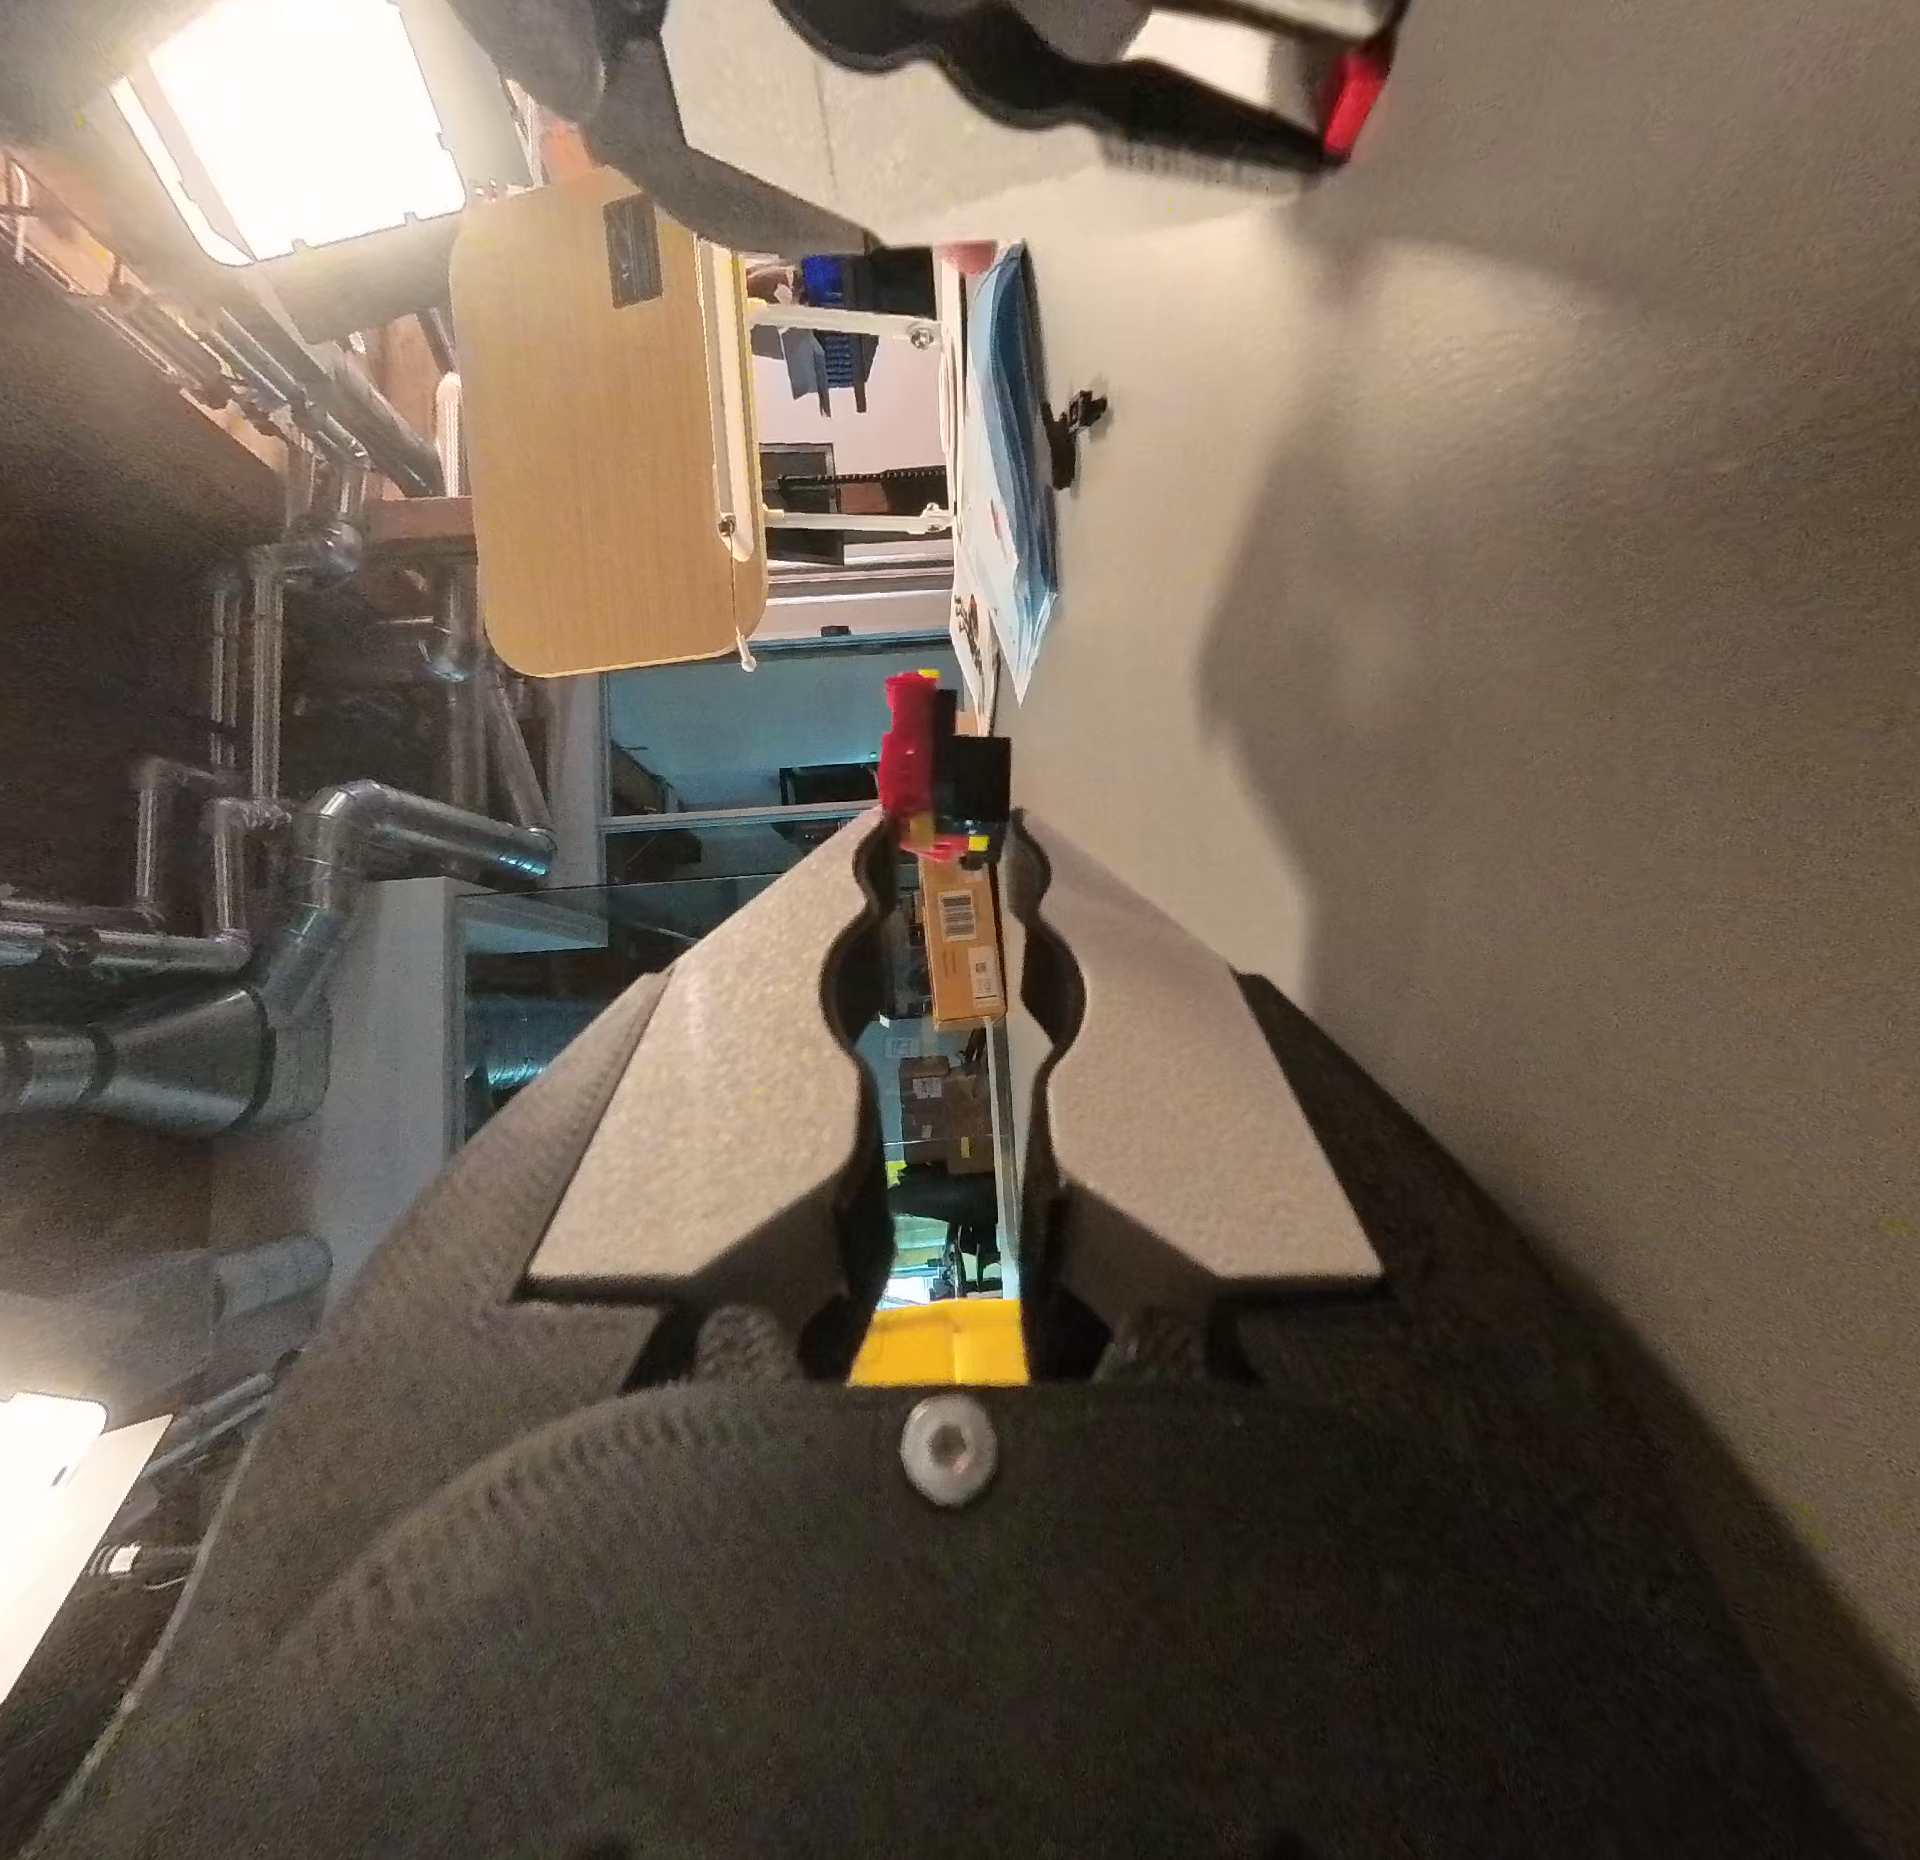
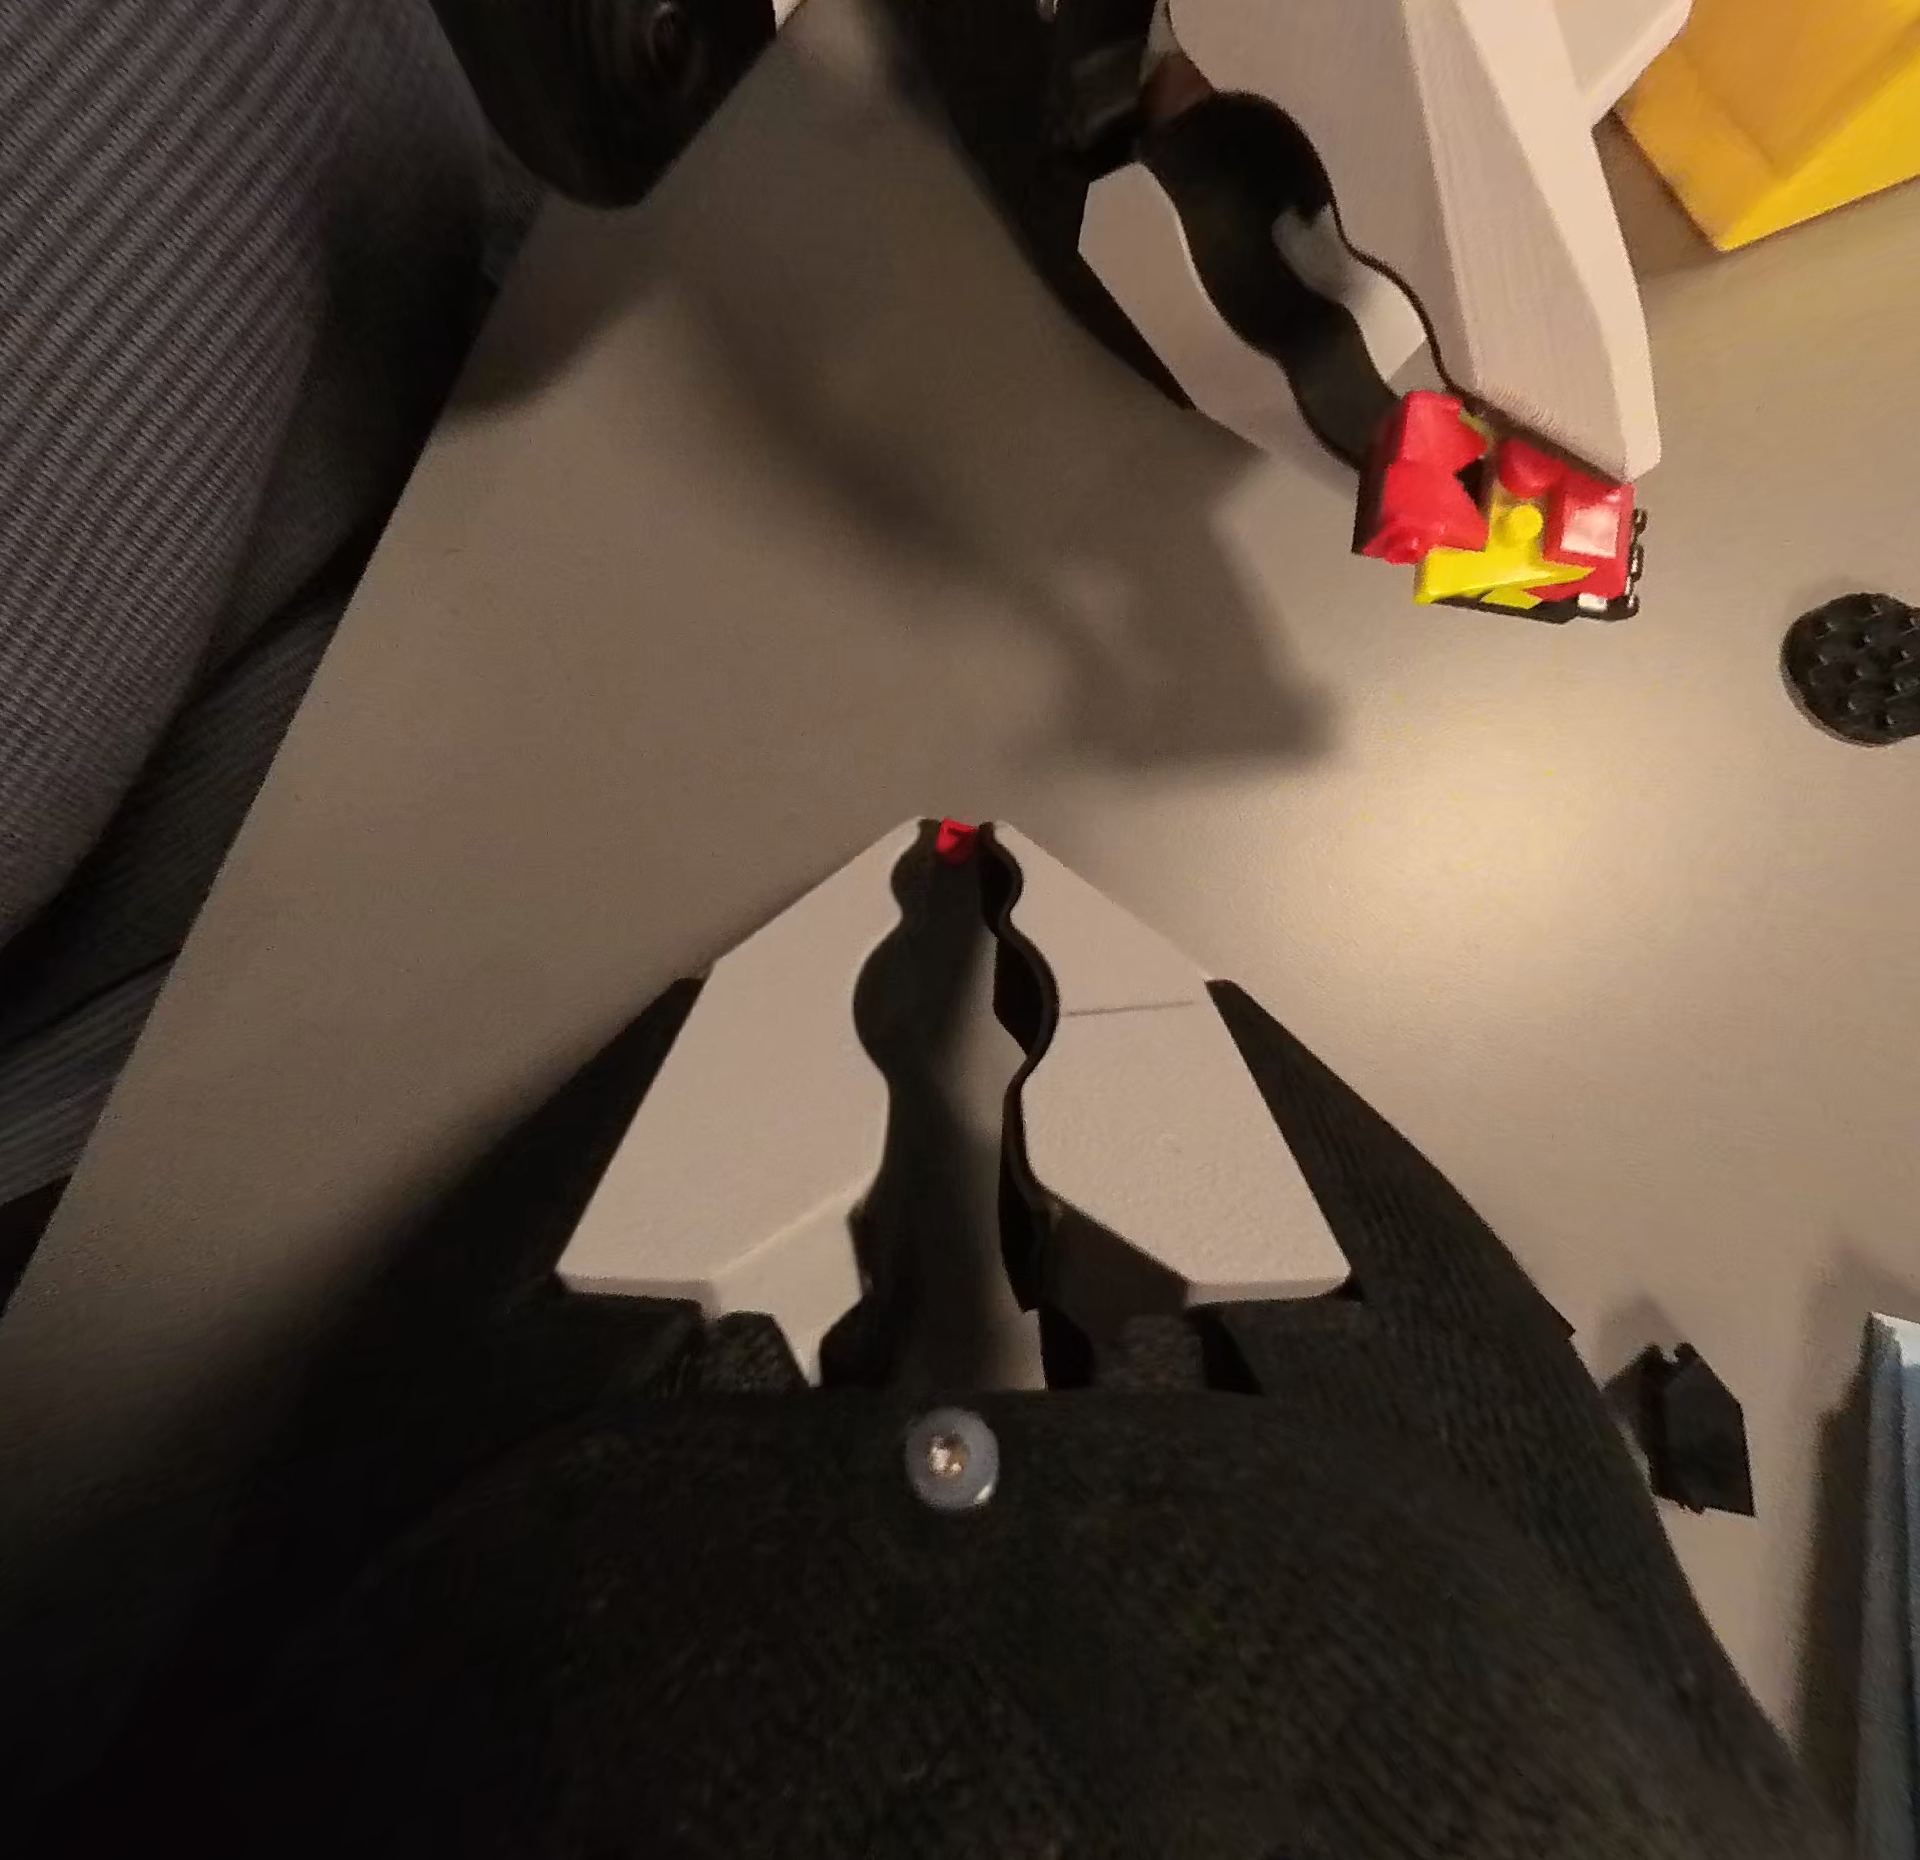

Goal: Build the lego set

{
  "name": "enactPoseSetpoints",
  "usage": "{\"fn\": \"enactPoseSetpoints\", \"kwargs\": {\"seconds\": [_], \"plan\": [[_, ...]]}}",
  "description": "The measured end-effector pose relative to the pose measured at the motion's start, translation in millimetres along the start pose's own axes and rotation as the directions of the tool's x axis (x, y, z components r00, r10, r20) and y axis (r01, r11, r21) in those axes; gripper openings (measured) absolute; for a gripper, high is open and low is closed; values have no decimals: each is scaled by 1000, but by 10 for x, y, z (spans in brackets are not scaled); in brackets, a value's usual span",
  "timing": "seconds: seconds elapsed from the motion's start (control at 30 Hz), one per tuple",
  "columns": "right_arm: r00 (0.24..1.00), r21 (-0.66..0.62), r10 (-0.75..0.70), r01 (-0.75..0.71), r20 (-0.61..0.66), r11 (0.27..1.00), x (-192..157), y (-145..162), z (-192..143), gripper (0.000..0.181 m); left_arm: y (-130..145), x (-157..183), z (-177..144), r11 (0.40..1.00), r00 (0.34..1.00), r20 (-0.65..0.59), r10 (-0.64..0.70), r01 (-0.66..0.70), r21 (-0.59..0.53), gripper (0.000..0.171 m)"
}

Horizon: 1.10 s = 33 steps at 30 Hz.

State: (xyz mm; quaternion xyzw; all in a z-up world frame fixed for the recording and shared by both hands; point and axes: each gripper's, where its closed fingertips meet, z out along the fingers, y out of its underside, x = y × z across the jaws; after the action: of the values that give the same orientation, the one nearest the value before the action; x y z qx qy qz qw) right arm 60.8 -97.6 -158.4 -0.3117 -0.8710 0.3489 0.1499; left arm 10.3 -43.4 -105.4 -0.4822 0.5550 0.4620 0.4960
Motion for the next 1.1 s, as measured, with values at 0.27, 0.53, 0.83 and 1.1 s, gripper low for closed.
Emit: {"fn": "enactPoseSetpoints", "kwargs": {"seconds": [0.27, 0.53, 0.83, 1.1], "plan": [[966, -91, -138, 120, -220, 989, 250, -10, -169, 5, -25, -2, 3, 1000, 1000, 3, 10, -10, 8, 19], [540, -849, -808, 519, 233, 102, 531, 558, -663, 5, -27, -8, 8, 1000, 1000, 9, 27, -27, 5, 19], [230, -568, -736, 786, 636, -245, 226, 545, -482, 28, -32, -10, 5, 999, 999, 10, 35, -35, 5, 19], [921, -523, -335, 190, -199, 831, 217, 253, -410, 22, -64, -7, 5, 999, 999, 7, 34, -34, 19, 19]]}}
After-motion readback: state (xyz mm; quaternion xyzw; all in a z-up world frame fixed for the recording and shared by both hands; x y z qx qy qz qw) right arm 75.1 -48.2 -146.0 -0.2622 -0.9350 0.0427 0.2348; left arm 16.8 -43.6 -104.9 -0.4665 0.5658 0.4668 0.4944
